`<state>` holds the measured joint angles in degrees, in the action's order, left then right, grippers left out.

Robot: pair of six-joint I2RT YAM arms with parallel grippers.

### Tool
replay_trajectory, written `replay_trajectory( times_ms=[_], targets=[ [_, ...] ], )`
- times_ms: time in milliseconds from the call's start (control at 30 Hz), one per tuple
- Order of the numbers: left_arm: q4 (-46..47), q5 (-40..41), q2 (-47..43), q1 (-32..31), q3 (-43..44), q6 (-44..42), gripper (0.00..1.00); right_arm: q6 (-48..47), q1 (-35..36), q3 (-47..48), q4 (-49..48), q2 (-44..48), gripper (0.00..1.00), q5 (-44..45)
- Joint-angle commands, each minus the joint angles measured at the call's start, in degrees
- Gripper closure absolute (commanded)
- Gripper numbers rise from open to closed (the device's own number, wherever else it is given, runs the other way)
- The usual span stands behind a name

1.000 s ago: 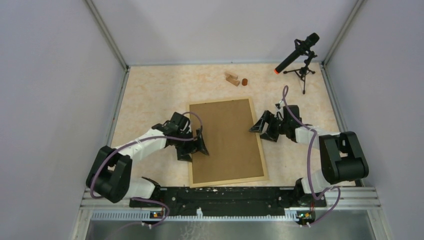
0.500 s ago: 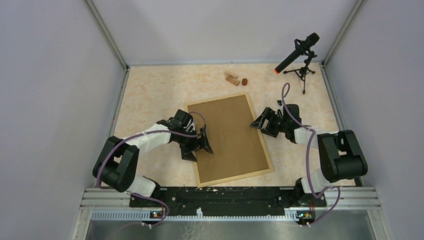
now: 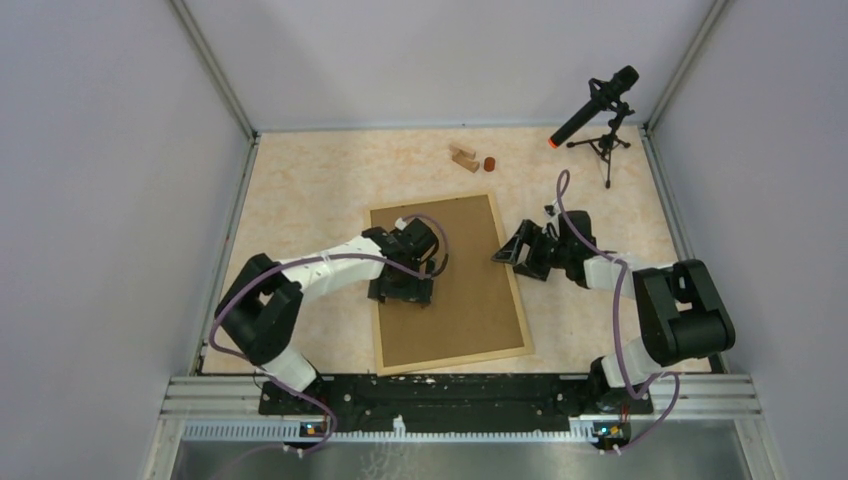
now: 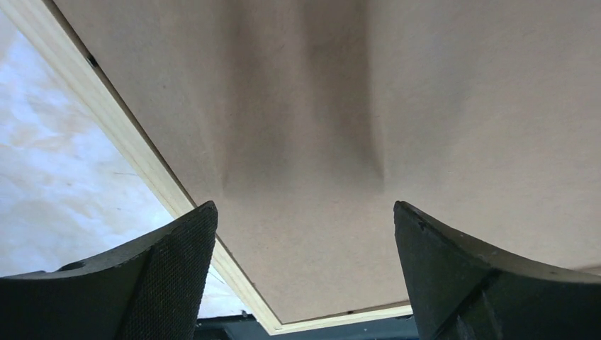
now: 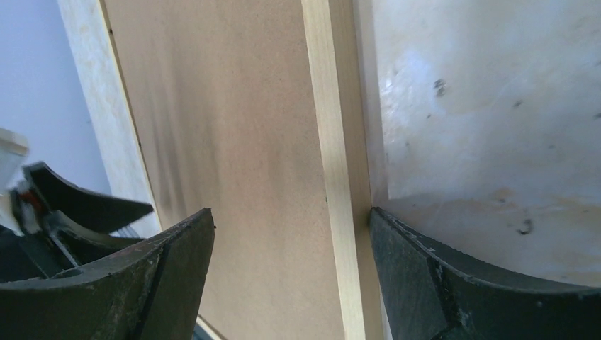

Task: Put the photo into the frame

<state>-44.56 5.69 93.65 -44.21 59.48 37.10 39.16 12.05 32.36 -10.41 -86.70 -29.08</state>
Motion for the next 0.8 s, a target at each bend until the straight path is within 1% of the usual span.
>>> replay_trajectory(
  times_ms=[0,200,300,367,400,467,567,667,767],
  targets=[
    [4.91,2.25,-8.51,1.27,1.71,-3.5,0.03,-0.73,1.97,-2.12,13.1,-2.1,0.2,0.13],
    [6.32,-4.74,-11.63,9.76,-0.16,-3.53,0.06,-1.61,1.93,-1.97,13.77,-1.84,0.2,0.91],
    [7.63,-11.5,-12.23,14.79,-3.33,-4.57,0.06,-2.37,1.93,-1.61,14.36,-1.93,0.19,0.97],
    [8.08,-15.62,-12.32,16.84,-4.94,-4.94,0.08,-2.48,1.93,-1.51,14.36,-2.0,0.19,0.91],
    [8.31,-17.14,-12.48,17.1,-5.83,-4.68,0.11,-2.54,1.92,-1.48,14.29,-2.1,0.19,0.76],
    [8.75,-19.49,-12.42,17.22,-7.37,-3.77,0.11,-2.59,1.92,-1.44,14.15,-2.36,0.19,0.47],
    [9.57,-22.55,-11.65,17.26,-9.39,-2.0,0.07,-2.57,1.93,-1.48,13.72,-2.68,0.19,0.28],
    [11.77,-22.19,-11.18,17.27,-12.01,-0.81,0.06,-2.27,1.93,-1.58,13.1,-3.18,0.19,-0.21],
    [11.89,-20.72,-10.13,17.25,-12.51,-0.47,0.06,-2.22,1.94,-1.77,13.21,-2.88,0.19,-0.3]
  ],
)
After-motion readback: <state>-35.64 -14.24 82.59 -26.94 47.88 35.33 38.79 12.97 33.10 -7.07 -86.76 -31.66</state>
